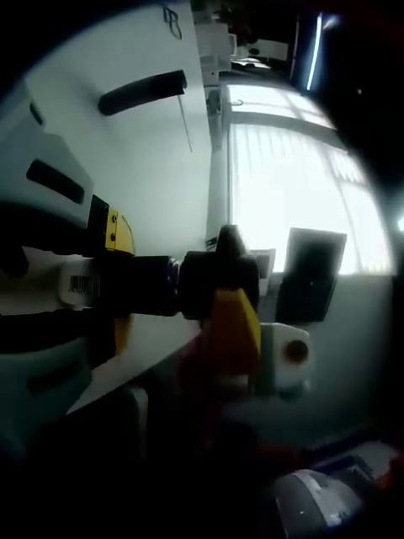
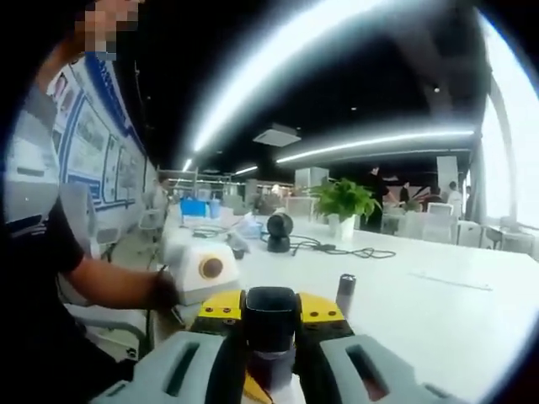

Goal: Pick up cosmetic bottle twist off cap place on table pick up cap screw tight cap place on table

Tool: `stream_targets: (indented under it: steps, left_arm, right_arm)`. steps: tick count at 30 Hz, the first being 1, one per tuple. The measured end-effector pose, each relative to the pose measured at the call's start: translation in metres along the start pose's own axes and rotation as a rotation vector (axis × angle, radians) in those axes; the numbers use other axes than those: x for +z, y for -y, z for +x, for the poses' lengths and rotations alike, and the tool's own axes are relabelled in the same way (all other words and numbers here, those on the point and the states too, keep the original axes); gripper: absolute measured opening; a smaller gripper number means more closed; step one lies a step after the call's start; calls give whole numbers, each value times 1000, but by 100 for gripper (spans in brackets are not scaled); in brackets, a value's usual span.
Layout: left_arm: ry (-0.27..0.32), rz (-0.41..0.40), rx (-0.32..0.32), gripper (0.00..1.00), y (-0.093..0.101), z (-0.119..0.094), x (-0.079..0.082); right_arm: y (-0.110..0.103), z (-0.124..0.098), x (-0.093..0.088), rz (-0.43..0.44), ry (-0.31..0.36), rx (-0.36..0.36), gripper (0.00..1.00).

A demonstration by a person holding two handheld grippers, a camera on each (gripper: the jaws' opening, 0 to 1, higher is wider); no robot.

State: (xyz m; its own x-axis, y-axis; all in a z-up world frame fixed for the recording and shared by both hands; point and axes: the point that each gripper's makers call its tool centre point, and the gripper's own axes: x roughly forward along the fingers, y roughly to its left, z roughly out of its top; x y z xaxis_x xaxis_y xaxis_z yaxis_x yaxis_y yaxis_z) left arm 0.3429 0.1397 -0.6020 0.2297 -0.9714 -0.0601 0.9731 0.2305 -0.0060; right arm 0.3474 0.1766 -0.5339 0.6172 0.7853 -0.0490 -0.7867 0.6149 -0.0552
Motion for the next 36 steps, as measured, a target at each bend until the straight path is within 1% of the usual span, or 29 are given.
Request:
stream_targets:
  steps: [16, 28, 36]
  left_arm:
    - [-3, 3, 2, 14, 1, 0, 0]
    - [-4, 1, 5, 14, 0, -1, 0]
    - [-5, -4, 18, 14, -2, -1, 0]
  right_arm:
    - [7, -3, 0, 22, 4, -209, 15]
    - [7, -3, 0, -1, -6, -311, 15]
    - [11, -3, 0, 10, -1, -382, 15]
